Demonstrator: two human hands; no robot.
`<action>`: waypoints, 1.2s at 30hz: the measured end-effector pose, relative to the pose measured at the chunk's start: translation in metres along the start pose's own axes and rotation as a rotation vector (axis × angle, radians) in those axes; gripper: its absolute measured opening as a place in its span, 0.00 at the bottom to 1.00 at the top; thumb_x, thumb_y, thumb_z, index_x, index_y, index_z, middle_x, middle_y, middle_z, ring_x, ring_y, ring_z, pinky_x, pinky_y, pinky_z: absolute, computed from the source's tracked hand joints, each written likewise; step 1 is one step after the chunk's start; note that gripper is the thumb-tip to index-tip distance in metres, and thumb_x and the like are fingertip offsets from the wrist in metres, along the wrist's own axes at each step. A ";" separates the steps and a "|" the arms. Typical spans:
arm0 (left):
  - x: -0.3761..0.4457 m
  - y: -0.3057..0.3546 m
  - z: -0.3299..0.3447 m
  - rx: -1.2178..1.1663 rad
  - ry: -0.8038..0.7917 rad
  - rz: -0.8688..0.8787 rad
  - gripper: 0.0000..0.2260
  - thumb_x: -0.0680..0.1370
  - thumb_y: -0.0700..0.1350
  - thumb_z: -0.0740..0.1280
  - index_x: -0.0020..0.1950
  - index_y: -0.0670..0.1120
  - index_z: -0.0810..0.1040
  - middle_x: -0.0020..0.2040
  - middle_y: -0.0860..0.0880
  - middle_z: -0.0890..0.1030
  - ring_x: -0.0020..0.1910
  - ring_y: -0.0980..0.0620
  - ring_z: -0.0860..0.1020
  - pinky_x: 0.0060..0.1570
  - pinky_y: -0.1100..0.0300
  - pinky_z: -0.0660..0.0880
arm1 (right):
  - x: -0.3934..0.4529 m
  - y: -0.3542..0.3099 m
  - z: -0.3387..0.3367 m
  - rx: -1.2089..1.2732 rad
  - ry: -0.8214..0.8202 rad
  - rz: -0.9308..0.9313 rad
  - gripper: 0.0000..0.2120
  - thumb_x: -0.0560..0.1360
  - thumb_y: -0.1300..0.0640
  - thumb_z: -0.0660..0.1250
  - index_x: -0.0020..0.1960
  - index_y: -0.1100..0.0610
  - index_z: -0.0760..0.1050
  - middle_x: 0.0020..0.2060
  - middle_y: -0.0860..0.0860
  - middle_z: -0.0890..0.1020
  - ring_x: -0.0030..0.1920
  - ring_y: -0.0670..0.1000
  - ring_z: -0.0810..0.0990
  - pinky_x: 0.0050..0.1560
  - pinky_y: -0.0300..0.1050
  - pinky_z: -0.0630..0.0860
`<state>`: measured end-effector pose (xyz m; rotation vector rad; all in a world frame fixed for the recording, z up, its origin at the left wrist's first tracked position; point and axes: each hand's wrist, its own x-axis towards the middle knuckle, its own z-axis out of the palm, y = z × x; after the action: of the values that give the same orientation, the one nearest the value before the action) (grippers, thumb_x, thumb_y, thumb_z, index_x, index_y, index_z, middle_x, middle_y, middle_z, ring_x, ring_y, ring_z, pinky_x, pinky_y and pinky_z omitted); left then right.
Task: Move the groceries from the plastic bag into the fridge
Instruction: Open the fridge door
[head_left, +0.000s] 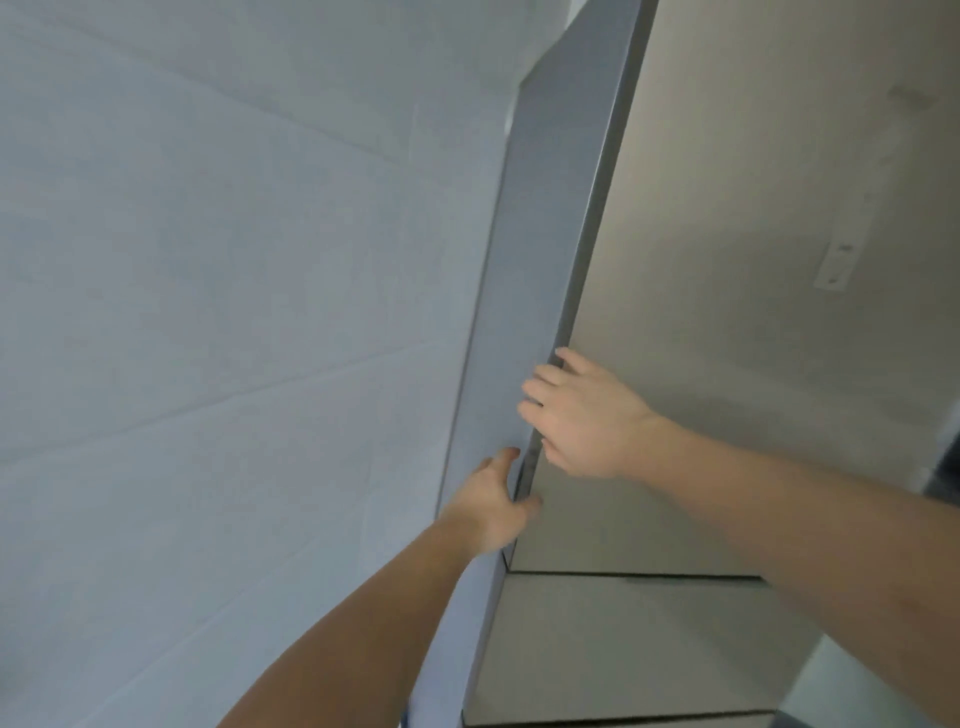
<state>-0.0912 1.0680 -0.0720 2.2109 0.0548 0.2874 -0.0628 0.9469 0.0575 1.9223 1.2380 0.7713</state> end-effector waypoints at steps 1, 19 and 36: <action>0.004 0.002 0.004 -0.039 -0.009 0.010 0.29 0.77 0.51 0.66 0.76 0.52 0.60 0.70 0.47 0.69 0.66 0.47 0.72 0.59 0.59 0.70 | 0.002 0.000 0.002 -0.027 -0.037 0.021 0.18 0.74 0.49 0.62 0.58 0.58 0.76 0.53 0.56 0.79 0.58 0.59 0.75 0.70 0.61 0.59; -0.007 0.009 0.010 -0.262 -0.037 0.037 0.12 0.77 0.45 0.66 0.60 0.50 0.72 0.52 0.48 0.80 0.48 0.50 0.78 0.48 0.55 0.75 | -0.007 -0.018 0.002 -0.125 -0.093 0.164 0.18 0.72 0.46 0.65 0.49 0.59 0.83 0.46 0.56 0.82 0.54 0.60 0.77 0.70 0.61 0.61; -0.053 0.048 0.012 0.193 -0.049 0.274 0.22 0.76 0.45 0.68 0.70 0.52 0.69 0.69 0.53 0.71 0.66 0.52 0.70 0.63 0.62 0.65 | -0.139 -0.036 -0.048 -0.089 0.143 0.139 0.11 0.72 0.53 0.61 0.35 0.56 0.77 0.33 0.52 0.74 0.39 0.57 0.74 0.58 0.53 0.70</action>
<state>-0.1434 1.0217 -0.0508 2.4175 -0.2592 0.3923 -0.1684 0.8403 0.0410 1.9228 1.1425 1.0345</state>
